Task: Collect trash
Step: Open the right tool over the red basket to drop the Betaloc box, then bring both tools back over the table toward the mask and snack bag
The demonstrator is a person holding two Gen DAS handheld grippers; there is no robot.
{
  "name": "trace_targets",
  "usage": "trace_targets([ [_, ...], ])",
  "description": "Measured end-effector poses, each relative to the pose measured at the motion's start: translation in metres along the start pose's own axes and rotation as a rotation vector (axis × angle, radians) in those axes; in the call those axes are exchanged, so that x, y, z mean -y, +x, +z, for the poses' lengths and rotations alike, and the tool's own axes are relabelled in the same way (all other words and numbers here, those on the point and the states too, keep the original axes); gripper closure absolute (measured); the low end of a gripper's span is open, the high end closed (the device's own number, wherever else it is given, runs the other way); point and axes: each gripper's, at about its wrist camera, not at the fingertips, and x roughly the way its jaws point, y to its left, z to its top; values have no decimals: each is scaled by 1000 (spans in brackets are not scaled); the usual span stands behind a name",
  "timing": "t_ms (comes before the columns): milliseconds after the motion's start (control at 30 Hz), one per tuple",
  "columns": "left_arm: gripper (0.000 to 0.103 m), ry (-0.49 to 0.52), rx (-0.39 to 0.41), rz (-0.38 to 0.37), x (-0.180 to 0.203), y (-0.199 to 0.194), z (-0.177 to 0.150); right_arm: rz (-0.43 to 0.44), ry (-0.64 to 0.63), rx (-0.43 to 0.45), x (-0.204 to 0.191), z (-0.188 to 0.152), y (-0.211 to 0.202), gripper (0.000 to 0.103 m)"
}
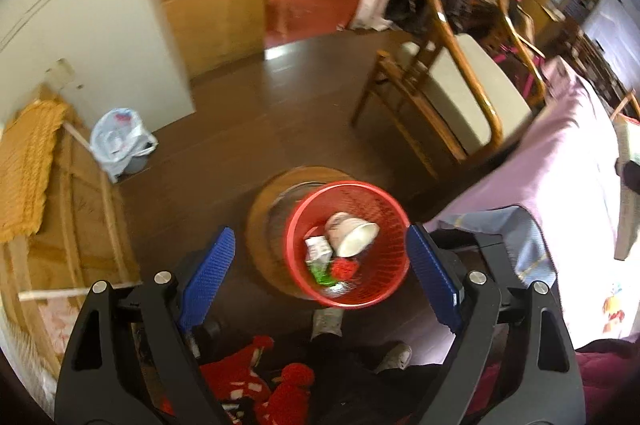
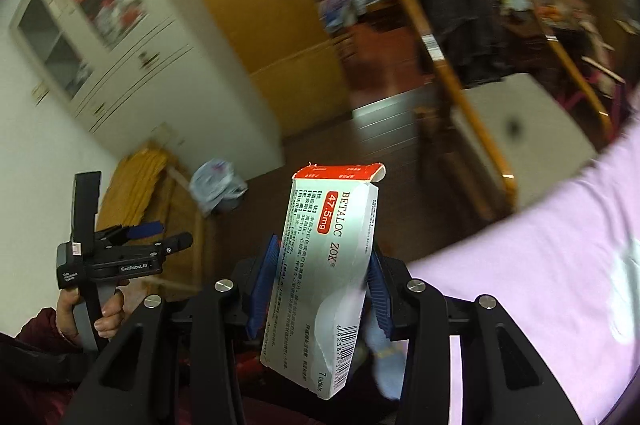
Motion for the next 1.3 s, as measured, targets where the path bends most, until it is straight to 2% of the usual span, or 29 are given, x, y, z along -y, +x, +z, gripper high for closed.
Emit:
trace_targets([
  [200,15,-61,25,90,-33,-25,-16,99,-80,-83,-41,17,51,56],
  [233,15,-69,27,98,-36,-26,-17,99,-93,-99,-47,20,60,54],
  [267,15,-75,29,105,-38,-27,-17,95,-102,-121,-51,23,68,44],
  [333,15,-85,32,116,-44,-30,-17,84,-109,-149,-54,27,78,39],
  [467,15,-73,43,105,-41,-30,-8,71,-127,-126,-57,32,72,39],
  [567,15,-25,58,78,-26,-27,4,26,-117,-87,-45,32,56,39],
  [767,15,155,77,-30,37,-11,37,-92,-24,-12,-2,20,19,38],
  [933,15,348,80,-130,106,3,56,-225,139,76,47,-10,-32,37],
  [1100,15,542,81,-238,185,9,60,-364,279,154,85,-49,-79,37],
  [1167,15,614,81,-274,215,10,59,-433,336,195,96,-69,-102,33],
  [1300,15,775,74,-361,283,9,41,-531,452,255,115,-110,-140,32],
])
